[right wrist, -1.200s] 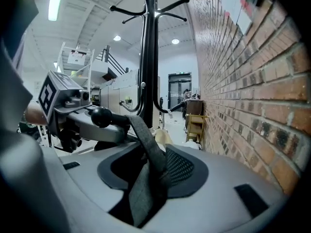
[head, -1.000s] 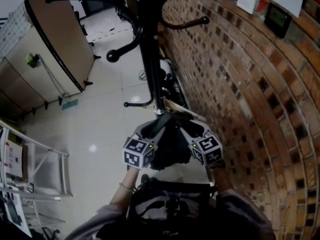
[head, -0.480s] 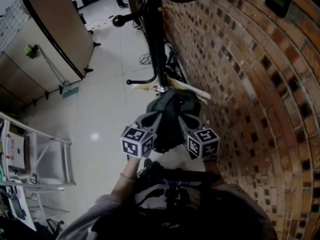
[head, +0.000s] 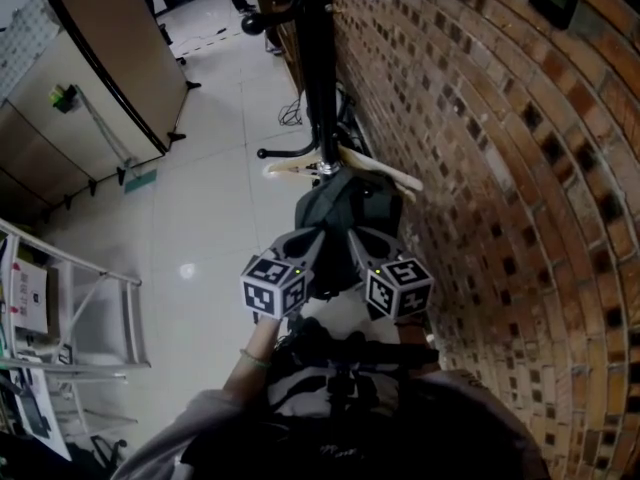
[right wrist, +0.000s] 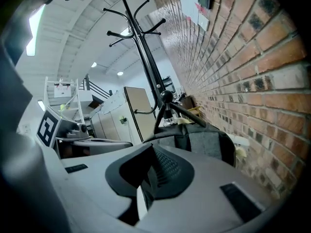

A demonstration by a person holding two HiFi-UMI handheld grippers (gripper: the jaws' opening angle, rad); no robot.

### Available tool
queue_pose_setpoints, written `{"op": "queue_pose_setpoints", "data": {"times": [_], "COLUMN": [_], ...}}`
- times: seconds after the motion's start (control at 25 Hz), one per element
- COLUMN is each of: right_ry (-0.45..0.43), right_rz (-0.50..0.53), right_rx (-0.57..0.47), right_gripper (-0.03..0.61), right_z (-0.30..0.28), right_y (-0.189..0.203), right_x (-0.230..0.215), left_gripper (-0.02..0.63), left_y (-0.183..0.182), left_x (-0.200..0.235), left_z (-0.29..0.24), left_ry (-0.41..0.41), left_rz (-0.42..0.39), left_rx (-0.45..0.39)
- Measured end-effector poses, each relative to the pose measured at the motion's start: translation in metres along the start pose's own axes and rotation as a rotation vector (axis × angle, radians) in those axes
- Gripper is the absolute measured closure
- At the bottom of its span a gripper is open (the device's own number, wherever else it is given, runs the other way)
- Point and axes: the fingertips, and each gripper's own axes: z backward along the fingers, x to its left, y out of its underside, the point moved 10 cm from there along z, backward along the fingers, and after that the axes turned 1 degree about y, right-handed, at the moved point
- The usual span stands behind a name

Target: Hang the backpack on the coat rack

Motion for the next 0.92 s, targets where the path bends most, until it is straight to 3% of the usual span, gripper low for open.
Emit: {"op": "queue_pose_setpoints", "data": {"times": [0.92], "right_ry": [-0.015], "right_rz": [0.039], "right_rx": [0.029], "right_gripper": [0.568], "right_z": [0.001], "right_y": [0.012], "right_x": [0.014], "left_gripper": [0.606], "left_y": [0.017], "left_x": [0.002], "left_z": [0.013], "left_ry": [0.002], "left_rz": [0.059], "left_rx": [-0.022]}}
